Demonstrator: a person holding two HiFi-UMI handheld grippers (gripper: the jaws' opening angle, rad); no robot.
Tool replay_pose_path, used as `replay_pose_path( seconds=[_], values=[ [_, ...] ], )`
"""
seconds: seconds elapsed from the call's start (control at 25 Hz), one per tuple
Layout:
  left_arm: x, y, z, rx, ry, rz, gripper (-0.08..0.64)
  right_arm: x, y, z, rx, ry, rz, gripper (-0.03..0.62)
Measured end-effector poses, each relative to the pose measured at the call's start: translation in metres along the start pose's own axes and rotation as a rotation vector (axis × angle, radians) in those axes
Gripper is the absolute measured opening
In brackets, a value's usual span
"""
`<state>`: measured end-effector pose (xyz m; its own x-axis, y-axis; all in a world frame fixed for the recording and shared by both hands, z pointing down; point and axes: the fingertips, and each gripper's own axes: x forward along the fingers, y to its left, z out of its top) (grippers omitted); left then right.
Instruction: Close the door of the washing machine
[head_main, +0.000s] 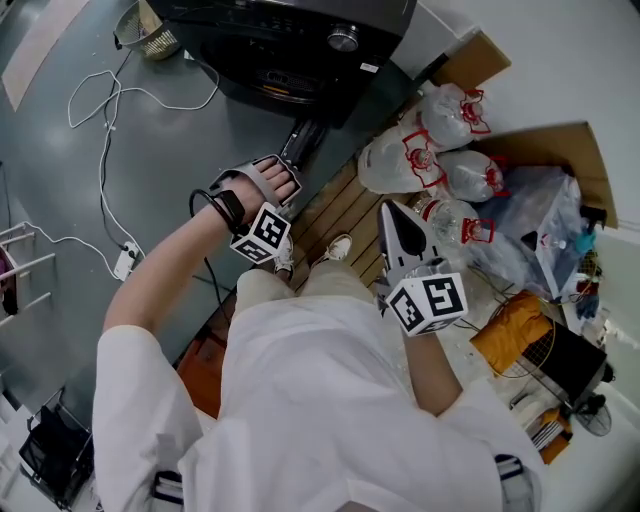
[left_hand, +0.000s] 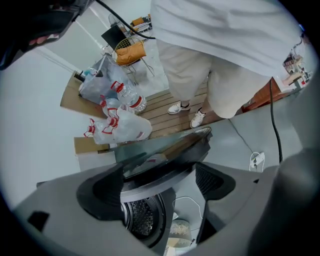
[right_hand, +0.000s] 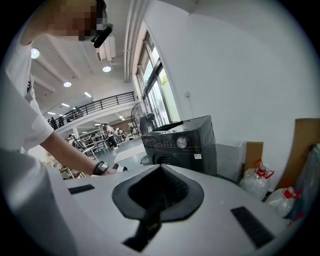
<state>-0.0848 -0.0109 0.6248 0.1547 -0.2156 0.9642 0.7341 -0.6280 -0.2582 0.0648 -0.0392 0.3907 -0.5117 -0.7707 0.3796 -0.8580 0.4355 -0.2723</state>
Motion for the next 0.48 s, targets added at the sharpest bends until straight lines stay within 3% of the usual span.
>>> replay_pose_path(
  seconds=[0.36, 0.48],
  values=[
    [-0.002, -0.019, -0.038, 0.092, 0.039, -0.009, 0.434, 0.019, 0.018, -0.001, -0.005, 0.014, 0.008, -0.003],
    [-0.005, -0.023, -0.046, 0.076, 0.025, -0.013, 0.434, 0.024, 0.022, -0.001, -0.006, 0.015, 0.008, -0.003]
  ],
)
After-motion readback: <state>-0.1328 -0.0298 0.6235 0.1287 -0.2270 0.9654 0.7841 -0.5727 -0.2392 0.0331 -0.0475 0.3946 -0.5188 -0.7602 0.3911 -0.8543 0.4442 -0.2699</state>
